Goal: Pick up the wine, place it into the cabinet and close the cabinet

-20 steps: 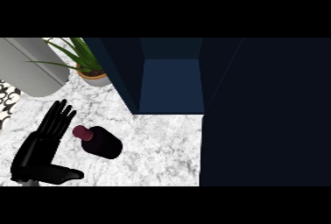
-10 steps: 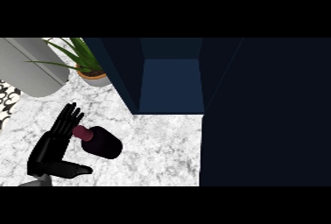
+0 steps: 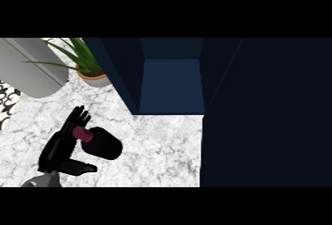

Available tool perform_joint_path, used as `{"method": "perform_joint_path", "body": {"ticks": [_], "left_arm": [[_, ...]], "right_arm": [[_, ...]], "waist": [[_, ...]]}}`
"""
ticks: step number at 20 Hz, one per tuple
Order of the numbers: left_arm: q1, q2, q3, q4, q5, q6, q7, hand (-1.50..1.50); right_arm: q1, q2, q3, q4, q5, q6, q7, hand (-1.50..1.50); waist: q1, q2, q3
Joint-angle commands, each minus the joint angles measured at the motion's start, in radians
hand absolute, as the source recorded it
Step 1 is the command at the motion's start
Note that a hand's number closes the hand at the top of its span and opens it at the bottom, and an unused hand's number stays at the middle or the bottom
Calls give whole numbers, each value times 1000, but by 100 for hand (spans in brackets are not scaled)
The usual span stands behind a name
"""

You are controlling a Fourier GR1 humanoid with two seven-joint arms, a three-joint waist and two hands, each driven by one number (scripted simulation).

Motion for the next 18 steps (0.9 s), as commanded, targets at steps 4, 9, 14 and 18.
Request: {"method": "perform_joint_path", "body": {"ticks": [4,9,14,18], "left_arm": [[-79,2,-11,160,-44,7,-82,-150],[-94,4,-27,337,-114,3,-268,-150],[-168,-16,-8,535,-129,20,-384,-150],[-197,-31,5,446,-48,-23,-245,-150]], "right_arm": [[-91,-18,-30,11,-23,-22,62,-150],[-96,-16,-43,13,-23,-27,58,-150],[20,26,43,-48,47,3,19,-150],[-31,-26,-69,-24,-67,16,42,-150]], "waist": [[2,0,0],[1,1,0],[-7,2,-1],[1,0,0]]}}
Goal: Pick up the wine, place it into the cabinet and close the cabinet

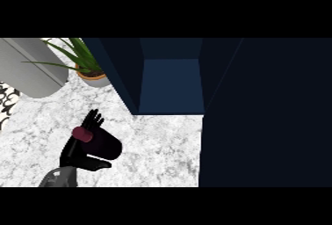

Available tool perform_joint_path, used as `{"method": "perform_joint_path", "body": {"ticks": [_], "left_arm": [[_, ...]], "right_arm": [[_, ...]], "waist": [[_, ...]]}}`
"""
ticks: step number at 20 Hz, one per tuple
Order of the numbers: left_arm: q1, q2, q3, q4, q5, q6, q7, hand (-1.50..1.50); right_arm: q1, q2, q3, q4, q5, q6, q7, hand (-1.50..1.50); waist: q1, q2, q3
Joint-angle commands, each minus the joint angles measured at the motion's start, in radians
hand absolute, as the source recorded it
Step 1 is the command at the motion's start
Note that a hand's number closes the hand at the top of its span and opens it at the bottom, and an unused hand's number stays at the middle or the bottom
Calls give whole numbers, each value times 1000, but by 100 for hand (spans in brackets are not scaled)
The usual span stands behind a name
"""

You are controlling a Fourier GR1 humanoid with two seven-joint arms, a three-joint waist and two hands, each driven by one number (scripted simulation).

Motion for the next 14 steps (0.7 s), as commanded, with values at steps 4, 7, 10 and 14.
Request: {"method": "perform_joint_path", "body": {"ticks": [4,7,10,14], "left_arm": [[-103,31,31,209,13,-86,-117,-150],[-85,-10,7,223,-7,-66,-163,-150],[-86,11,9,268,-4,-100,-174,-150],[-93,-27,-2,217,14,-88,-130,150]], "right_arm": [[15,33,60,-1,64,-7,-19,-150],[-88,9,-7,26,-10,-38,36,-150],[20,20,17,-48,10,-13,14,-150],[-14,14,5,24,26,-8,-20,-150]], "waist": [[-6,2,-1],[-3,3,-1],[-7,2,-1],[0,1,0]]}}
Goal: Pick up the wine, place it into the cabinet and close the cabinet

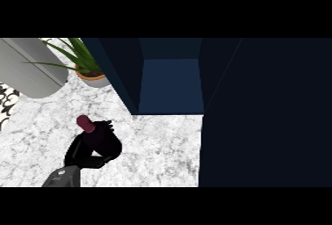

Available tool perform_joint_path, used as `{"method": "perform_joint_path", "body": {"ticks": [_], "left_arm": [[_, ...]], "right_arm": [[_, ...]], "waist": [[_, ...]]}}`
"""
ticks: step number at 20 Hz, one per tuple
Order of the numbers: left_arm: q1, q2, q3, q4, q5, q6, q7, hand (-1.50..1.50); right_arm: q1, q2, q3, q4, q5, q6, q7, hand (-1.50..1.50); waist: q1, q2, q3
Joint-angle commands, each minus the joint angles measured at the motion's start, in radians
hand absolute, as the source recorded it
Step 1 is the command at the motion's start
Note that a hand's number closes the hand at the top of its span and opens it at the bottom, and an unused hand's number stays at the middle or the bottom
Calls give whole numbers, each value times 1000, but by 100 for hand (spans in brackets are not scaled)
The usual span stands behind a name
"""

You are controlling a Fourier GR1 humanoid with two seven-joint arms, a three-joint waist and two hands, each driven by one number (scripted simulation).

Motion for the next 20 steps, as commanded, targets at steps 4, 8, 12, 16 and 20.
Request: {"method": "perform_joint_path", "body": {"ticks": [4,8,12,16,20], "left_arm": [[-36,8,-8,83,-12,-92,-104,150],[-7,-5,-35,107,-41,-83,-159,150],[123,-4,-34,38,-29,-35,-227,150],[261,-29,-7,-70,23,39,-237,150],[259,-54,6,-82,48,55,-279,150]], "right_arm": [[19,15,-7,96,18,37,-103,-150],[49,-9,-20,11,-10,44,-60,-150],[23,-15,-20,45,16,44,-60,-150],[43,-1,4,-19,29,14,-12,-150],[-28,23,13,71,48,-8,-36,-150]], "waist": [[-3,4,-2],[-7,3,-2],[9,0,-1],[23,-6,1],[15,1,-1]]}}
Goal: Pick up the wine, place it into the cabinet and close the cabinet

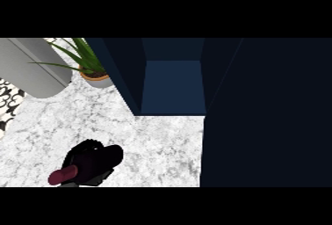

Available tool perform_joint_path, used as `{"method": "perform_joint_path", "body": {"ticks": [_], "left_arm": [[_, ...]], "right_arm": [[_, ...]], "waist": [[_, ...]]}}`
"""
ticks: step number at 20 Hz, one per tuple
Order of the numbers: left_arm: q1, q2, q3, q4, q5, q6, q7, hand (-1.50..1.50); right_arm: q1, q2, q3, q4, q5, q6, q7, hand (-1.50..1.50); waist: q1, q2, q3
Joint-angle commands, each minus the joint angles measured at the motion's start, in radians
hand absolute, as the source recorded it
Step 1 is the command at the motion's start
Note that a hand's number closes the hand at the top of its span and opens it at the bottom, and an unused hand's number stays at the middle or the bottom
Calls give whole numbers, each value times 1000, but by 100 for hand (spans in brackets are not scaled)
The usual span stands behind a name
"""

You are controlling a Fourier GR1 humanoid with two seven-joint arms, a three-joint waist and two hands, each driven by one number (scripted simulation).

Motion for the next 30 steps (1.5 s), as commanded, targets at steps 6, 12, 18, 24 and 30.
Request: {"method": "perform_joint_path", "body": {"ticks": [6,12,18,24,30], "left_arm": [[184,-25,-35,-146,59,-130,-26,150],[307,-103,-111,-539,127,-65,162,150],[449,-134,-199,-896,210,-2,392,150],[446,-135,-265,-1116,272,97,599,150],[350,-135,-353,-1149,263,278,600,150]], "right_arm": [[-127,-26,-49,49,-16,-39,54,-150],[-49,-14,-43,5,-44,-18,34,-150],[21,-15,-49,44,-48,30,-48,-150],[-108,-18,-39,65,-38,-34,52,-150],[27,-19,-50,48,-54,44,-59,-150]], "waist": [[8,12,-10],[5,8,-9],[2,10,-9],[3,11,-10],[-6,11,-10]]}}
